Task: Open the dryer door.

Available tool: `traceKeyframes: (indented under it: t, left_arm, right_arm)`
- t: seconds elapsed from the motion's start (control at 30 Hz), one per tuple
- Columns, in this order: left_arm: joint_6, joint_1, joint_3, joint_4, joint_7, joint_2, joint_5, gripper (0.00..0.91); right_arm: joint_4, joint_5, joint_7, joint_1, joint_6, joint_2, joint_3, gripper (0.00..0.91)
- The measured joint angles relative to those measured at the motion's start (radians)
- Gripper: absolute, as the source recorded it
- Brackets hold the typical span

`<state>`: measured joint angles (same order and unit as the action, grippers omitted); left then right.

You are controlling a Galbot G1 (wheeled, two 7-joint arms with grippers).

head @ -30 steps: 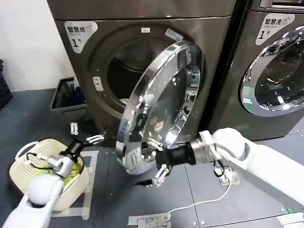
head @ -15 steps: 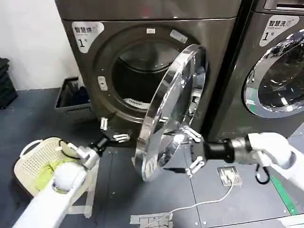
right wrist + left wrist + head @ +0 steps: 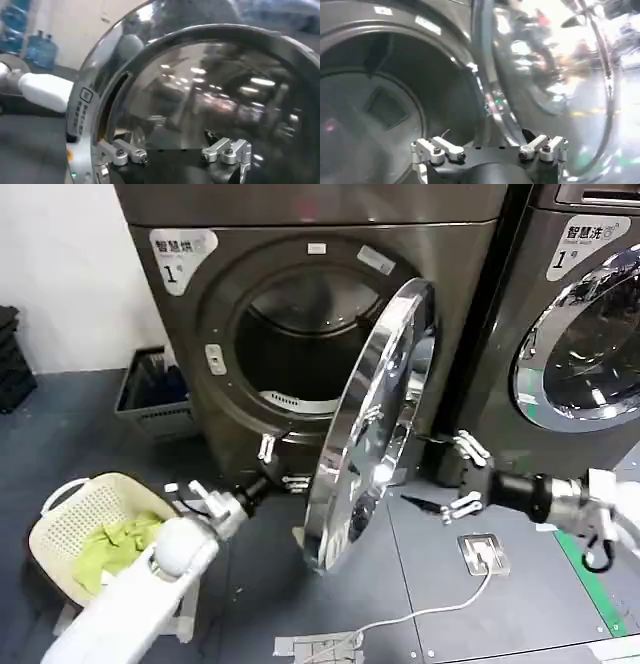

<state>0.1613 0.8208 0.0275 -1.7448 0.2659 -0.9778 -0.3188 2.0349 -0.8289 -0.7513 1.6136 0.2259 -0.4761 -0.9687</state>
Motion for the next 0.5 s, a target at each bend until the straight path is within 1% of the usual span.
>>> traceKeyframes:
  t: [0.23,0.4,0.5]
  left_arm:
    - [0.010,-0.050,0.055,0.019,0.004,-0.023,-0.013,0.907]
    - [0.022,-0.082,0.083,0.038,0.006,-0.044,-0.017,0.907]
    - [0.026,-0.097,0.101,0.048,0.007,-0.055,-0.017,0.907]
  right_arm:
    - [0.016,0.035,-0.014,0.244,0.066,-0.214,-0.289,0.907]
    - [0.017,0.061,-0.013,0.341,0.115,-0.378,-0.437,0.907]
    - [0.018,0.072,0.001,0.371,0.130,-0.471,-0.506,0.907]
